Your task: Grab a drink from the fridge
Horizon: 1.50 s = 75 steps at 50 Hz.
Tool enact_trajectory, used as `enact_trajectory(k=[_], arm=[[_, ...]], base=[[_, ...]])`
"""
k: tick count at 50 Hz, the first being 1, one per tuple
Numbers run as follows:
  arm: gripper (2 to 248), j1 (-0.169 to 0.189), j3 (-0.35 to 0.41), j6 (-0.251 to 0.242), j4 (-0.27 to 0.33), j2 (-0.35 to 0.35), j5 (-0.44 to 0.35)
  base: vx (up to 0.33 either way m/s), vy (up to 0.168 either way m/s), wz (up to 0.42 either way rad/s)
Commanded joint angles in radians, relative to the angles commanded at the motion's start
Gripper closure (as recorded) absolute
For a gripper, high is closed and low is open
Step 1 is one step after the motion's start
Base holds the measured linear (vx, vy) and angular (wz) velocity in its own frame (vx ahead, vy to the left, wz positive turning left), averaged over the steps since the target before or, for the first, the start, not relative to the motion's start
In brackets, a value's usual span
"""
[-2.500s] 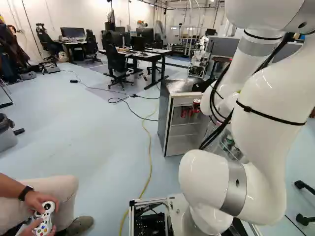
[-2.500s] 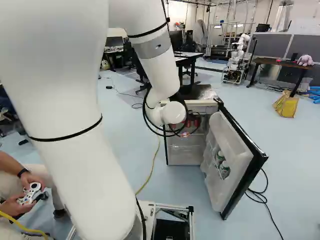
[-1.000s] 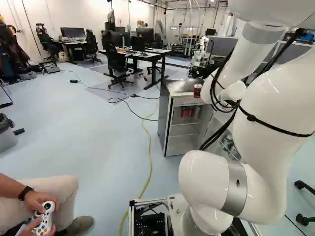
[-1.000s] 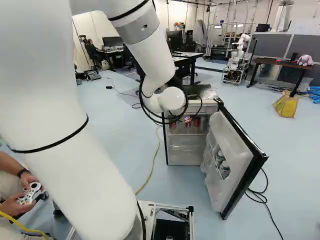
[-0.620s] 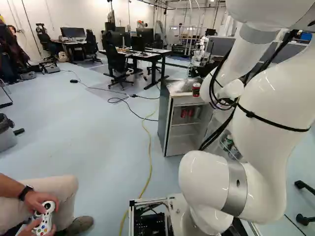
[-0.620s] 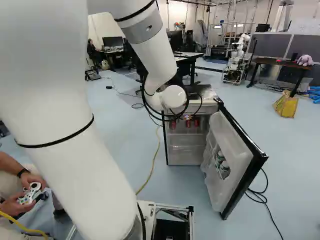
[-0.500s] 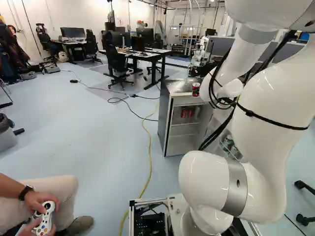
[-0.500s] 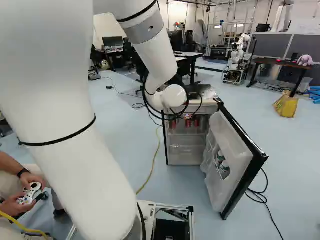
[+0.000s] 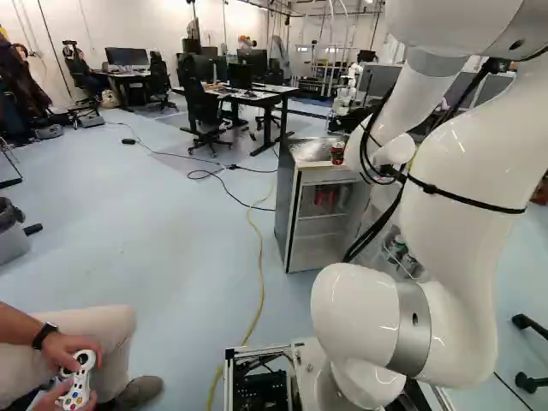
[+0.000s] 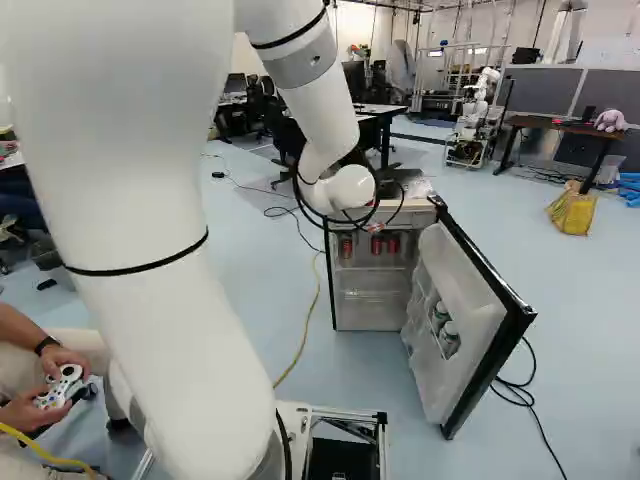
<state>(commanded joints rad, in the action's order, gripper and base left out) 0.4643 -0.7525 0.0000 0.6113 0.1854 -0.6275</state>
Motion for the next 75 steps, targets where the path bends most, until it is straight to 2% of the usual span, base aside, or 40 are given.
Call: enact_trajectory(k=[51, 66, 75], arm=[[162, -0.040, -0.170, 0.000, 0.000, 0.146, 0.000], [162, -0.043, -0.181, 0.000, 0.000, 0.155, 0.000], [162, -0.043, -0.181, 0.058, 0.000, 0.155, 0.000]], base=[[0.000, 0.000, 0.000], [0.000, 0.000, 0.000], [0.000, 0.000, 0.000]])
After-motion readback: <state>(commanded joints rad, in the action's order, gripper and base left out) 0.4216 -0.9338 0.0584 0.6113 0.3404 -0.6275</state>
